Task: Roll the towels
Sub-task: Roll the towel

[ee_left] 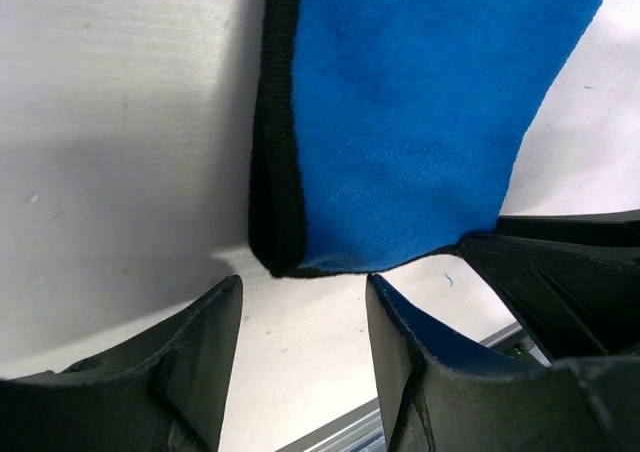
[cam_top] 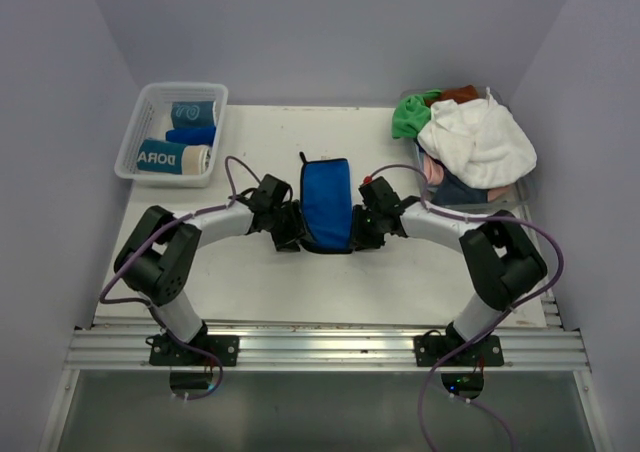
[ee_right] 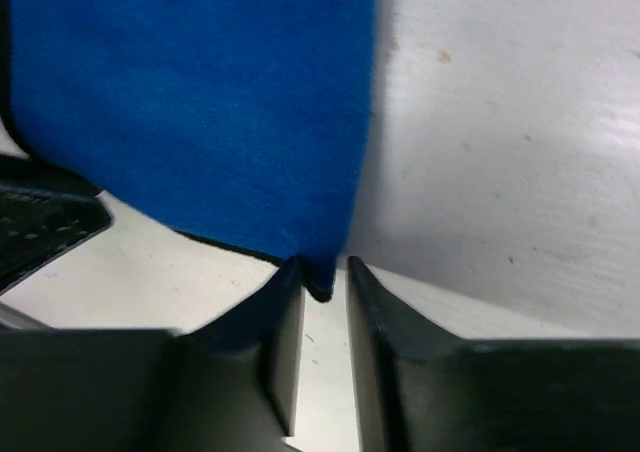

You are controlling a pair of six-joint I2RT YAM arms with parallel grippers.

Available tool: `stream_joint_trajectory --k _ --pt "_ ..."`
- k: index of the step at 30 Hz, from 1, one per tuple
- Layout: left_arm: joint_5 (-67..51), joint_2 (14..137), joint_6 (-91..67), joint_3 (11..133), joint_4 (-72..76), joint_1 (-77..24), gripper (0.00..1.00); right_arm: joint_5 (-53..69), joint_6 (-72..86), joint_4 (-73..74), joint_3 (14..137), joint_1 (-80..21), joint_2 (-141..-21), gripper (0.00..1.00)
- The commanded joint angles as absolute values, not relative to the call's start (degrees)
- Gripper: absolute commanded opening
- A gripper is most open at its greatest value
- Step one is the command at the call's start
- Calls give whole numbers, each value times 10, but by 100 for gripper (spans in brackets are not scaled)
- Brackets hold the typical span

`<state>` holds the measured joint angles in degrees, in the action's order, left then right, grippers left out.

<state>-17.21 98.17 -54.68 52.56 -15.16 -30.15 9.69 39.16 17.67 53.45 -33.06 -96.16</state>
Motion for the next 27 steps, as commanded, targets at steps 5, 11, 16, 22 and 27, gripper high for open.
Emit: stream_joint_trajectory --k 5,11,16,22,27 --pt "-134 911 -501 570 -192 -304 50 -18 347 263 554 -352 -868 43" --pt "-144 968 -488 632 -193 -305 28 -3 348 238 598 -352 -896 28" --pt "-143 1038 -494 637 -186 -305 19 48 351 201 621 -351 -960 18" --pt "-141 1060 -488 630 -182 -304 21 60 358 178 606 -352 -1015 15" --pt "-166 1069 -452 658 -197 -308 27 36 351 195 599 -353 -995 12"
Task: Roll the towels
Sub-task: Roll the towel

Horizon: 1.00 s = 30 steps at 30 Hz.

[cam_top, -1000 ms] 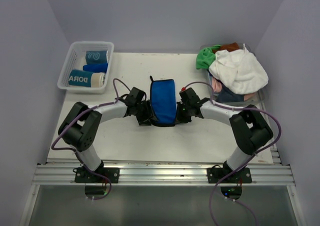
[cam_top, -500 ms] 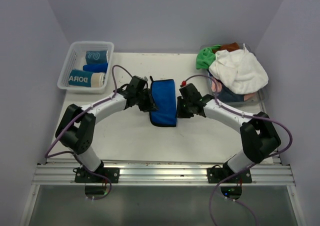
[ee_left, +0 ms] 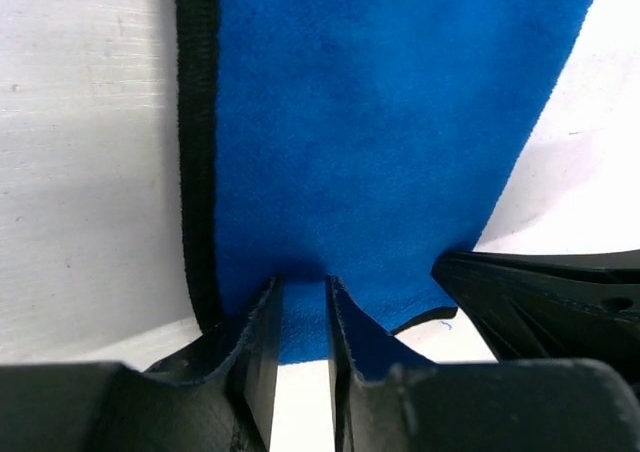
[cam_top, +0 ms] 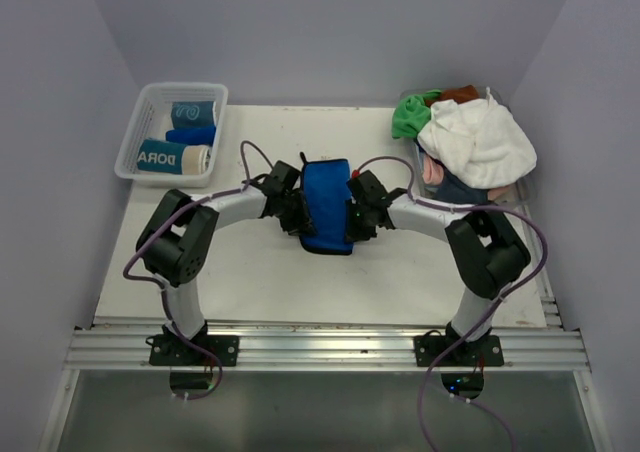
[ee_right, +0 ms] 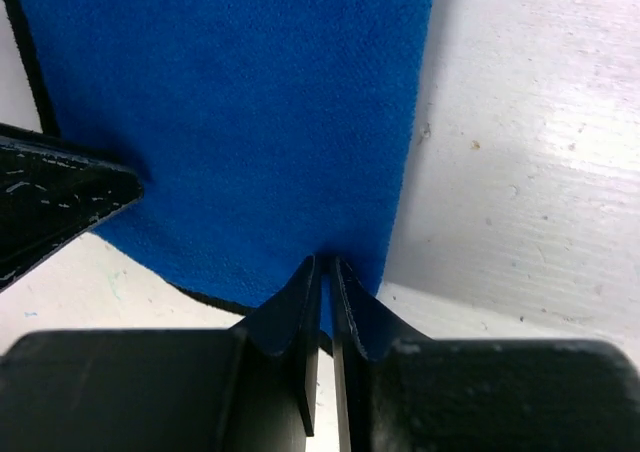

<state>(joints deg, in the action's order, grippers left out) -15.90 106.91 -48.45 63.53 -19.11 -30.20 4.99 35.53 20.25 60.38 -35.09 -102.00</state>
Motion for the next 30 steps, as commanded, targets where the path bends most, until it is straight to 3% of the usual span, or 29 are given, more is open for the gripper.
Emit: stream_joint_trajectory --k 1,7,12,18,30 --pt "-156 1059 -450 658 -199 -308 28 31 351 198 594 -352 -970 12" --pt "-106 965 -445 646 -239 -308 44 19 359 203 560 -352 -899 26" --pt "-125 944 -460 604 -240 -311 63 61 385 172 528 -353 -905 29" --pt "-128 942 -504 544 -206 -317 58 98 414 136 500 -353 -917 49" --pt "-115 972 -546 499 -155 -319 45 100 427 114 483 -353 -940 42"
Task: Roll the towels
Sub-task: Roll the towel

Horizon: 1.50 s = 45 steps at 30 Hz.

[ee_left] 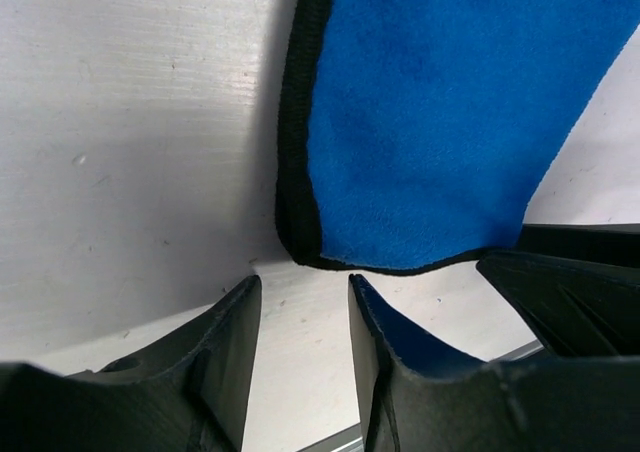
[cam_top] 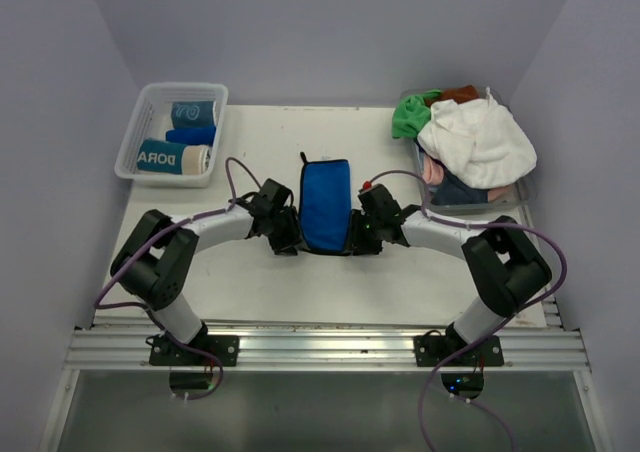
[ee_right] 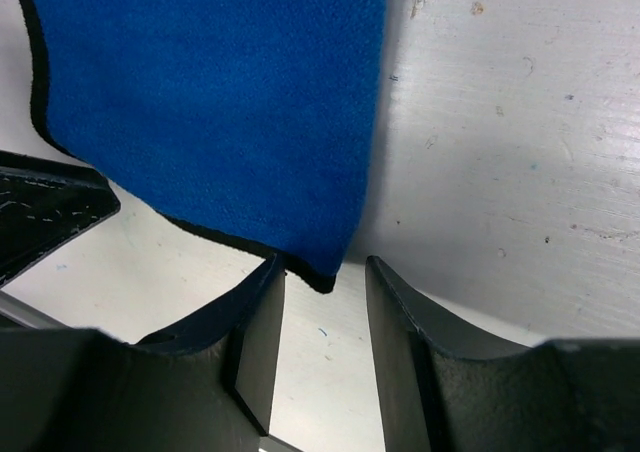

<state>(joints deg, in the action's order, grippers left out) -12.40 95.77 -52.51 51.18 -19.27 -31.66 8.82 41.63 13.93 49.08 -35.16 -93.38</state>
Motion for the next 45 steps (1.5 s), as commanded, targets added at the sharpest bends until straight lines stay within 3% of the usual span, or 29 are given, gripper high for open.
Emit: stream_joint_trajectory --k 1,9,12,15,17,18,20,45 --pt "-112 975 -548 498 -155 -319 43 99 427 114 483 -352 -940 41" --pt "-97 990 -562 493 -147 -321 34 97 427 115 484 -353 -946 38" --pt "-91 994 -566 491 -145 -320 31 96 427 115 488 -353 -948 31" --pt "-92 998 -565 490 -144 -321 19 95 427 116 490 -352 -949 20" --pt "-91 999 -565 491 -149 -320 3 93 428 116 490 -352 -947 10" --pt "-91 999 -563 492 -151 -321 0 92 428 118 490 -352 -946 6" --pt "-91 996 -561 497 -160 -320 0 91 428 120 491 -352 -938 0" --pt "-83 944 -553 591 -233 -301 0 76 410 175 579 -345 -910 0"
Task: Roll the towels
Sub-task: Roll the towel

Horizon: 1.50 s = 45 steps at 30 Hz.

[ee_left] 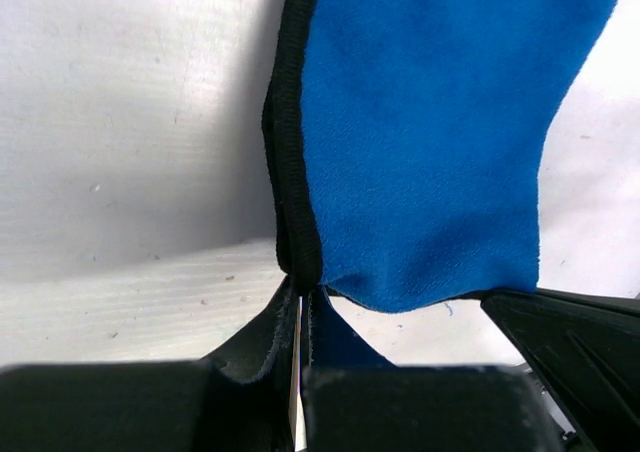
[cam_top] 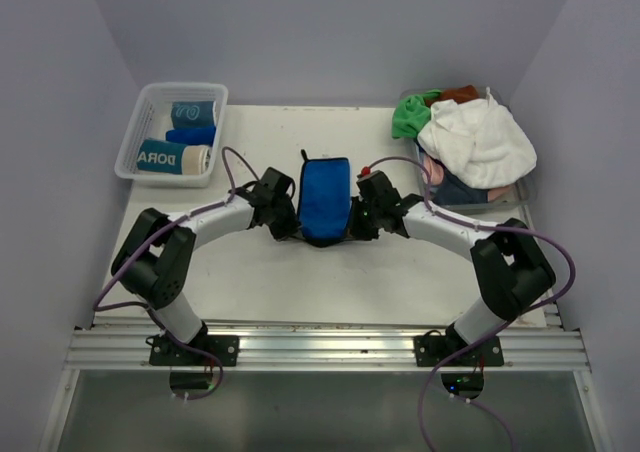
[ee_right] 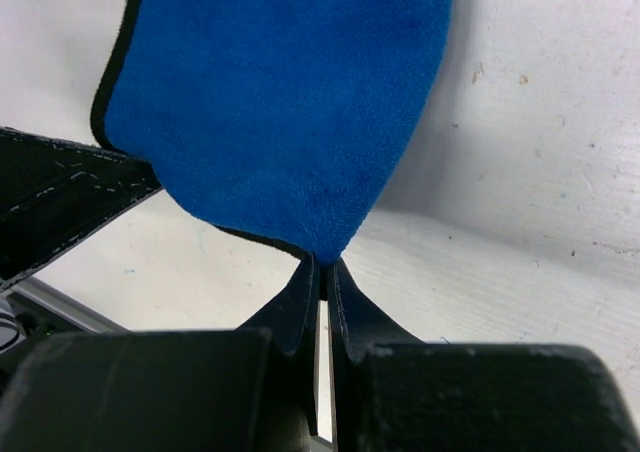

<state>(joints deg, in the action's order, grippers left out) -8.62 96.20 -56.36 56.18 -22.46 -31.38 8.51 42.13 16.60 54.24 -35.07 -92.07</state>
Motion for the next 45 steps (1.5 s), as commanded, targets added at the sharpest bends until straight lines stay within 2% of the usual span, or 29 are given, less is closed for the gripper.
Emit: stream_joint_trajectory --k 1,14,34,36,37,38,39,41,42,45 --pt "-83 947 -554 595 -232 -300 0 77 408 175 583 -344 -913 0" --pt "-105 1004 -550 671 -243 -270 0 68 386 190 654 -327 -966 0" --pt "-135 1166 -522 809 -250 -229 0 98 387 203 789 -274 -1131 0" --pt "-129 1165 -517 810 -248 -226 6 96 388 203 796 -272 -1145 0" --pt "-125 1152 -509 809 -249 -226 15 93 393 198 795 -272 -1146 0" --pt "-120 1144 -505 803 -248 -227 20 94 394 187 791 -270 -1146 2" --pt "-111 1132 -501 797 -248 -228 27 94 394 185 788 -270 -1147 5" --pt "-98 1094 -483 781 -248 -230 44 99 393 181 789 -268 -1146 18" --pt "-86 1083 -479 775 -250 -231 45 99 391 179 788 -269 -1144 26" --pt "-79 1051 -463 760 -259 -237 46 95 388 164 777 -267 -1123 37"
